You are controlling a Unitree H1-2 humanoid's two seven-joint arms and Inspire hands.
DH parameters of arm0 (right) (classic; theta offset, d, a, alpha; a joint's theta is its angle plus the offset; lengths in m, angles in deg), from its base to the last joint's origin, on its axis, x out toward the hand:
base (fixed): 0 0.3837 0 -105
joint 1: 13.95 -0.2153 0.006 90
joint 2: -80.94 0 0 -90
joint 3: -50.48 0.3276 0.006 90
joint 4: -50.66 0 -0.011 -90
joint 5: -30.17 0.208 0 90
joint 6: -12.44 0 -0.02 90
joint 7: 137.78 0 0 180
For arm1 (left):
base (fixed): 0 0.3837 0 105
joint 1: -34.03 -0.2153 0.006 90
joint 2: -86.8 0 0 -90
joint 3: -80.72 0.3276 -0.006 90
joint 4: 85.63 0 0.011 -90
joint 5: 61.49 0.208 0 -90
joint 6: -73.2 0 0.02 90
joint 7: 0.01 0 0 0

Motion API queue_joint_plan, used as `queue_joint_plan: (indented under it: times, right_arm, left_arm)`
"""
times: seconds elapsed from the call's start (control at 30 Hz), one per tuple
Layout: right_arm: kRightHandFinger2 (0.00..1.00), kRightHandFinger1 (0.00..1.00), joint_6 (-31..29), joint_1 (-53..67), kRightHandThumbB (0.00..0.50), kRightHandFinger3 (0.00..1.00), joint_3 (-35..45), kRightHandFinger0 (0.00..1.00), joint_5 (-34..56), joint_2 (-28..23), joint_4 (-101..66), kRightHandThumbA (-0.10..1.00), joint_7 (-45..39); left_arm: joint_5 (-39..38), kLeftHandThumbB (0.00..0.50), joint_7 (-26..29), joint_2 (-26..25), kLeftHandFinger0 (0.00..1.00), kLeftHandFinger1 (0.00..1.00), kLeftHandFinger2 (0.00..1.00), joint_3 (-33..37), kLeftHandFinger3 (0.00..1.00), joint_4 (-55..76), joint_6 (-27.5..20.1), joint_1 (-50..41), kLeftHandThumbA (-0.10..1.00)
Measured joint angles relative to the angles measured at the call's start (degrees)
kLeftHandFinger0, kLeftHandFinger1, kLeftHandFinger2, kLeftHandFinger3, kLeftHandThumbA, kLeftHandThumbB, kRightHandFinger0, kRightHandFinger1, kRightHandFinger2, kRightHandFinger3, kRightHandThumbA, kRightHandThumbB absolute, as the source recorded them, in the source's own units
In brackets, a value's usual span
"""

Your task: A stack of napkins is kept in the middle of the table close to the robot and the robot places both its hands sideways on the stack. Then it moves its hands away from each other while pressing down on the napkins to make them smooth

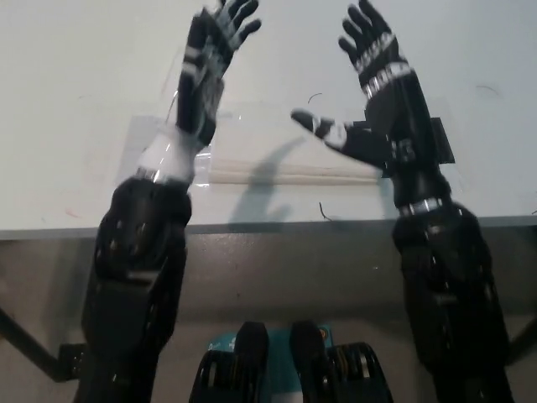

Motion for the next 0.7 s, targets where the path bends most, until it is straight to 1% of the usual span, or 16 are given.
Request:
queue_joint_plan:
  times: [0.03, 0.07, 0.13, 0.17, 0.2, 0.27, 0.33, 0.43, 0.5, 0.53, 0.7]
  right_arm:
    - [1.0, 1.0, 0.21, -1.55, 0.303, 1.0, 1.03, 1.0, 0.65, 0.41, 2.36, 1.0, 0.14]
    - [1.0, 1.0, 0.38, -3.11, 0.307, 1.0, 2.0, 1.0, 1.22, 0.8, 4.89, 1.0, 0.29]
    - [1.0, 1.0, 0.43, -5.9, 0.311, 1.0, 3.63, 1.0, 2.04, 1.25, 9.49, 1.0, 0.49]
    - [1.0, 1.0, 0.42, -6.84, 0.322, 1.0, 4.05, 1.0, 2.38, 1.31, 11.07, 1.0, 0.52]
    - [1.0, 1.0, 0.41, -8.63, 0.322, 1.0, 4.91, 1.0, 3.02, 1.43, 14.22, 1.0, 0.5]
    - [1.0, 1.0, 0.18, -11.14, 0.336, 1.0, 6.28, 1.0, 3.97, 1.53, 19.11, 1.0, 0.49]
    - [1.0, 1.0, -0.29, -14.16, 0.32, 1.0, 8.23, 1.0, 5.09, 1.68, 25.45, 1.0, 0.49]
    - [1.0, 1.0, -1.23, -17.68, 0.321, 1.0, 10.88, 1.0, 6.47, 1.8, 33.2, 1.0, 0.55]
    - [1.0, 1.0, -1.88, -19.6, 0.289, 1.0, 12.54, 1.0, 7.51, 1.84, 37.81, 1.0, 0.53]
    - [1.0, 1.0, -2.37, -20.72, 0.283, 1.0, 13.58, 1.0, 8.1, 1.86, 40.75, 1.0, 0.51]
    - [1.0, 1.0, -5.13, -24.52, 0.293, 1.0, 16.79, 1.0, 10.1, 1.83, 51.97, 1.0, 0.29]
  left_arm:
    - [-0.02, 0.292, 0.06, 0.14, 1.0, 1.0, 1.0, -0.37, 1.0, -2.74, 0.14, 1.38, 1.0]
    - [-0.05, 0.303, 0.14, 0.31, 1.0, 1.0, 1.0, -0.77, 1.0, -5.48, 0.34, 2.78, 1.0]
    - [-0.36, 0.307, 0.28, 0.72, 1.0, 1.0, 1.0, -1.6, 1.0, -10.09, 0.75, 5.33, 1.0]
    - [-0.58, 0.313, 0.32, 0.91, 1.0, 1.0, 1.0, -2.03, 1.0, -11.86, 0.92, 6.33, 1.0]
    - [-0.92, 0.316, 0.43, 1.3, 1.0, 1.0, 1.0, -2.89, 1.0, -14.62, 0.99, 7.97, 1.0]
    - [-1.73, 0.336, 0.63, 1.91, 1.0, 1.0, 1.0, -4.38, 1.0, -19.9, 0.93, 10.29, 1.0]
    - [-2.48, 0.343, 0.69, 2.29, 1.0, 1.0, 1.0, -5.89, 1.0, -25.67, 0.86, 12.75, 1.0]
    - [-3.04, 0.335, 0.73, 2.72, 1.0, 1.0, 1.0, -7.2, 1.0, -30.46, 0.63, 14.65, 1.0]
    - [-3.32, 0.332, 0.73, 2.82, 1.0, 1.0, 1.0, -7.58, 1.0, -33.12, 0.26, 15.47, 1.0]
    - [-3.47, 0.329, 0.72, 2.85, 1.0, 1.0, 1.0, -7.79, 1.0, -34.56, 0.11, 15.84, 1.0]
    - [-4.17, 0.343, 0.72, 2.77, 1.0, 1.0, 1.0, -8.83, 1.0, -39.5, -1.12, 16.78, 1.0]
